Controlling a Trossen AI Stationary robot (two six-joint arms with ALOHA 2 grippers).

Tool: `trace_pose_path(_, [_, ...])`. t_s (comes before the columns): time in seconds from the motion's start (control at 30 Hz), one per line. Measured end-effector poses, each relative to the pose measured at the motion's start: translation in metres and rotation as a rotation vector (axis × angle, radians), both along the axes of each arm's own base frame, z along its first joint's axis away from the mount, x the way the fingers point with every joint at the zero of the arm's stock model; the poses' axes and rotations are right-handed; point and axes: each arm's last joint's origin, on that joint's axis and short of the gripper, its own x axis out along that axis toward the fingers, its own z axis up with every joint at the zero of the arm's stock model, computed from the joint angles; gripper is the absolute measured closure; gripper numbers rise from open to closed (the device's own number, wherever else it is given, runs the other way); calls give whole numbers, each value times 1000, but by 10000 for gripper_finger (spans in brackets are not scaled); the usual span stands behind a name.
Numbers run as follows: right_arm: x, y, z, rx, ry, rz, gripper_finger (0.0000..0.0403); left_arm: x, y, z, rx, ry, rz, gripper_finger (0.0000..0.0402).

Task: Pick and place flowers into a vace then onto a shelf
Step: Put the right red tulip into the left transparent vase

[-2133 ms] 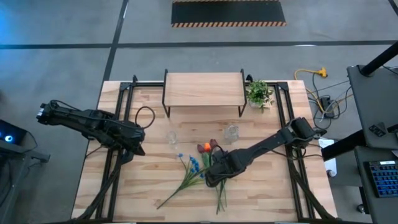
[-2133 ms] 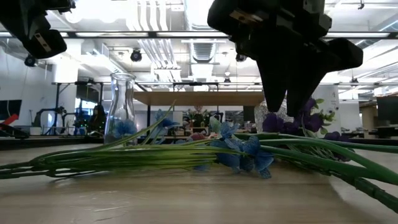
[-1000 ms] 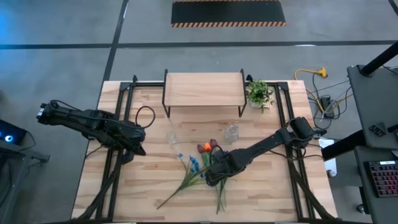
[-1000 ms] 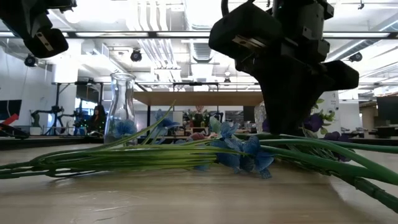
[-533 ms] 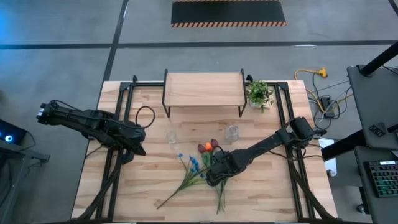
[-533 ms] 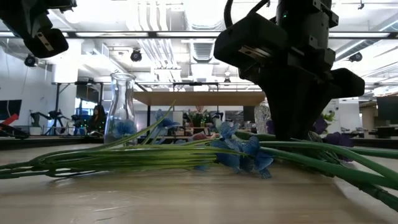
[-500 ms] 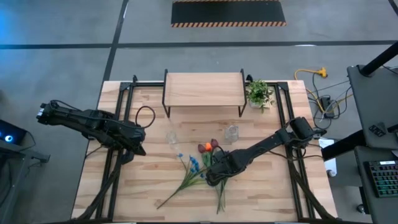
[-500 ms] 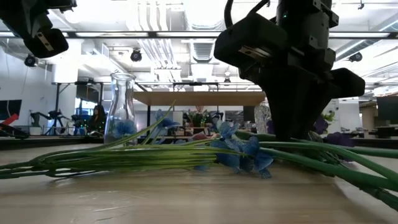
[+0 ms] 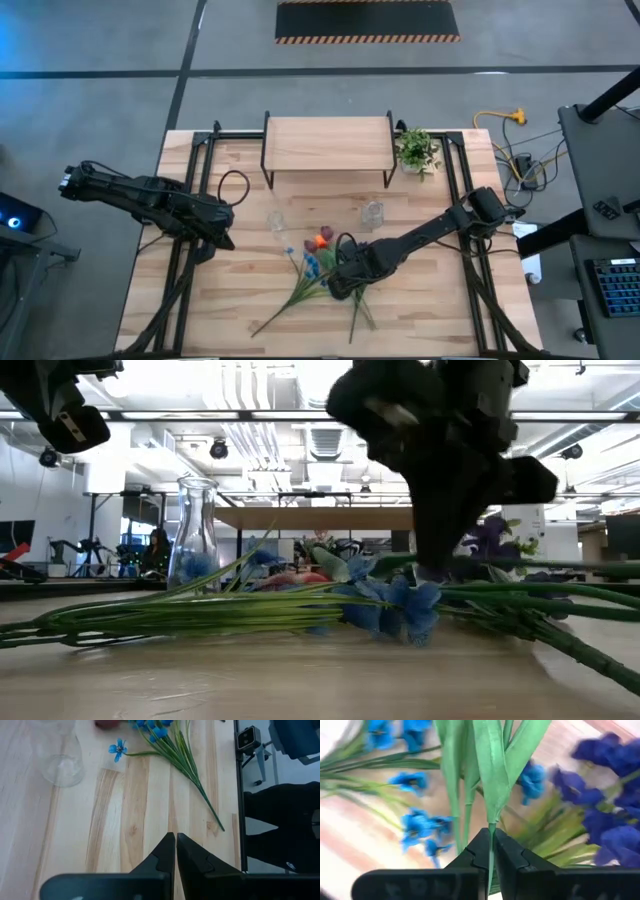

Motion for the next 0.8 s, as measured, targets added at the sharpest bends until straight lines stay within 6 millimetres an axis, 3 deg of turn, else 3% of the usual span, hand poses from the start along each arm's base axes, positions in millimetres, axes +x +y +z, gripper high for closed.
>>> trace_pose_path(0.33, [10,0,36,-108,-141,80,394,0,0,0,-15,9,19,402])
trace_pose_path(0.8, [-7,-17,121,-610,-487,242,394,17,0,17,-12,-245,131,402])
